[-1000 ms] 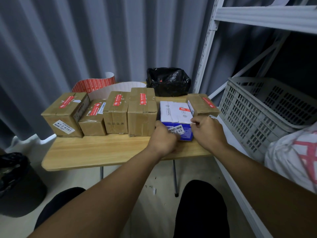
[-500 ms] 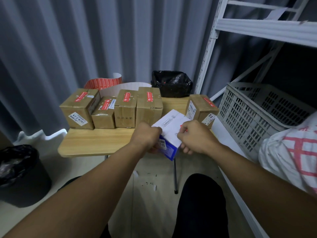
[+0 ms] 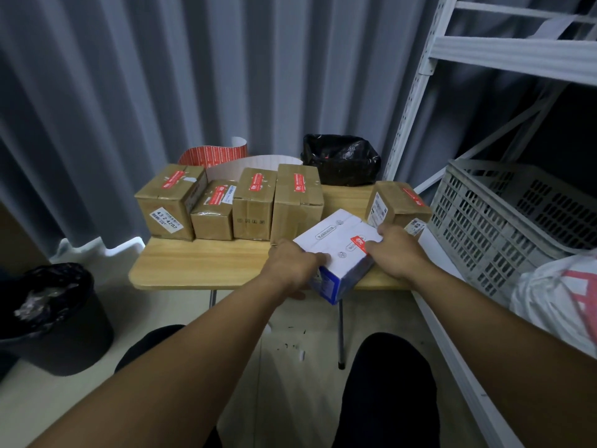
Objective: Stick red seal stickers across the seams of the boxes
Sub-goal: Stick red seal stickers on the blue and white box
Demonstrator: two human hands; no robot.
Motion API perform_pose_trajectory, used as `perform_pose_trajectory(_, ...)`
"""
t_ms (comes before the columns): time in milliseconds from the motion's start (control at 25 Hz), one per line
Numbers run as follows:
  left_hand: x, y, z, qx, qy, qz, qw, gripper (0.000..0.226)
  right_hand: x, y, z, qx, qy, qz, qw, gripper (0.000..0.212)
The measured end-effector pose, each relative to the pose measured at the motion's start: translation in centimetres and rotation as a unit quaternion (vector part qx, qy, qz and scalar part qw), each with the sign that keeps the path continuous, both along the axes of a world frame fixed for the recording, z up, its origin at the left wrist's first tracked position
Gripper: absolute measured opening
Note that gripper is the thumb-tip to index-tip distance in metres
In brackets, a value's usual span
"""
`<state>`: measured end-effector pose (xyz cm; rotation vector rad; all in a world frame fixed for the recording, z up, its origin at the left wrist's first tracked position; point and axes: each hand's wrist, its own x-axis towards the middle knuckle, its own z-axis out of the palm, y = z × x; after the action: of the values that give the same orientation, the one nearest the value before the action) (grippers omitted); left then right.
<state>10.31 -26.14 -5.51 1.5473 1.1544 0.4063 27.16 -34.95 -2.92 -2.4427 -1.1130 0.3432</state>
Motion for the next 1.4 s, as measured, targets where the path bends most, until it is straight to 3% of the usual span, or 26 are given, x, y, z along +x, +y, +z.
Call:
perform_pose_trajectory(120, -1.0, 0.7, 0.4, 0.001, -0.005, 0.007, 1.000, 0.053, -0.4, 0.1, 0.2, -0.016, -0.020, -0.003, 1.000, 0.037)
perform_pose_trajectory(240, -1.8, 1.1, 1.1, 0.002, 0.000, 0.012, 1.000, 0.032, -0.9, 0.3, 0.1, -0.018, -0.004, 0.019, 1.000, 0.028)
perform_pose_trajectory(560, -4.7, 3.9, 1.8, 0.044, 0.039, 0.034, 0.998, 0.013, -3.8, 1.1, 0.4, 0.056, 0.164, 0.055, 0.983, 0.024)
perform_pose_trajectory(680, -5.6, 4.8, 1.8, 0.047, 0.042, 0.050, 0.997, 0.018, -4.1, 1.7, 0.4, 0.048, 0.165, 0.075, 0.982, 0.024)
perform_pose_trajectory(800, -5.5, 5.7, 1.5, 0.097, 0.060, 0.056, 0.992, 0.024, -4.0, 2.5, 0.5, 0.058, 0.001, 0.102, 0.993, 0.027)
perform_pose_trajectory(880, -4.9, 6.1, 0.9, 0.133, 0.084, 0.063, 0.985, 0.029, -4.4, 3.3, 0.5, 0.085, -0.043, 0.160, 0.983, 0.024)
perform_pose_trajectory(1040, -3.3, 6.6, -0.7, 0.165, 0.117, 0.099, 0.974, 0.072, -5.0, 4.9, 0.7, 0.056, -0.024, 0.234, 0.970, 0.019)
perform_pose_trajectory(1400, -2.3, 7.3, -2.7, 0.144, 0.057, 0.090, 0.984, 0.073, -4.2, 6.7, 1.1, 0.011, 0.084, 0.293, 0.952, 0.024)
